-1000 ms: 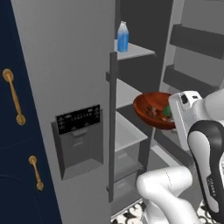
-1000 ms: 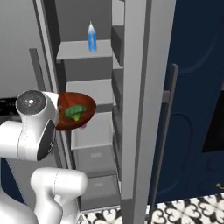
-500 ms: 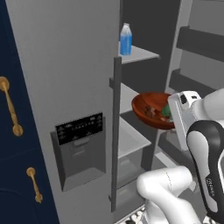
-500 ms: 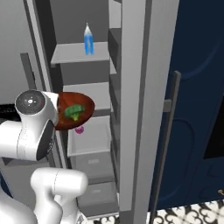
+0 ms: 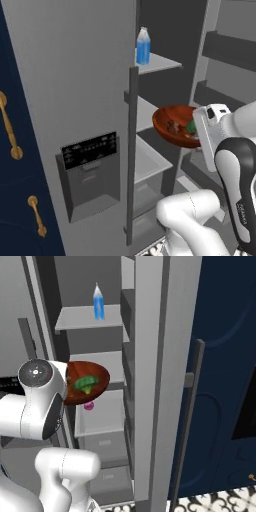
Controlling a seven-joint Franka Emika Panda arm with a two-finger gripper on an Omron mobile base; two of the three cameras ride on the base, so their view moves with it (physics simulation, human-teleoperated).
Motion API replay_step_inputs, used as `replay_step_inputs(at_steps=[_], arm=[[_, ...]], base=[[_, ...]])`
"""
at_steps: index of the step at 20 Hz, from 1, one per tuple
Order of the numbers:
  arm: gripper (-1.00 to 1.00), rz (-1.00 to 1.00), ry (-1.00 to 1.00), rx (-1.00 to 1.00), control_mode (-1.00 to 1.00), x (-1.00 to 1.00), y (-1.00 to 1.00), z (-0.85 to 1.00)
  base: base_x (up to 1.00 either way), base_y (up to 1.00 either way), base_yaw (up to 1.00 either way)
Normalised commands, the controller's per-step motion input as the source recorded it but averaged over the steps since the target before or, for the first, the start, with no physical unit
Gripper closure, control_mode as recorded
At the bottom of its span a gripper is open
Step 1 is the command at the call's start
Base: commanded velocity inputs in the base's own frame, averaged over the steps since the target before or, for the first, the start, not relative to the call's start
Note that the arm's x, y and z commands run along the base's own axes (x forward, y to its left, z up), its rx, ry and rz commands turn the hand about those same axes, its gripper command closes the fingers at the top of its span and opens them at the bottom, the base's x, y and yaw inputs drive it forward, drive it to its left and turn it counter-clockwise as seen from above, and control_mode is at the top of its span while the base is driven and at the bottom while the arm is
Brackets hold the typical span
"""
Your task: Pick the chicken drumstick and broccoli from their plates and place them in the bowl. Then put the bowl in the fridge.
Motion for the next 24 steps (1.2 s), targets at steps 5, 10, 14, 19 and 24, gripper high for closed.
replay_step_inputs(at_steps=[5,10,14,19,24], arm=[[1.0,0.0,0.0,0.0,1.0,0.0,0.0,0.0],[1.0,0.0,0.0,0.0,1.0,0.0,0.0,0.0],[1.0,0.0,-0.03,0.0,-1.0,0.24,-0.06,-0.02],[1.0,0.01,-0.02,0.0,-1.0,0.59,0.0,-0.16],[1.0,0.03,0.0,0.0,-1.0,0.45,0.0,-0.28]], base=[[0.5,-0.02,0.0],[0.15,-0.15,0.0],[0.03,-0.04,0.0],[0.0,0.0,0.0],[0.0,0.0,0.0]])
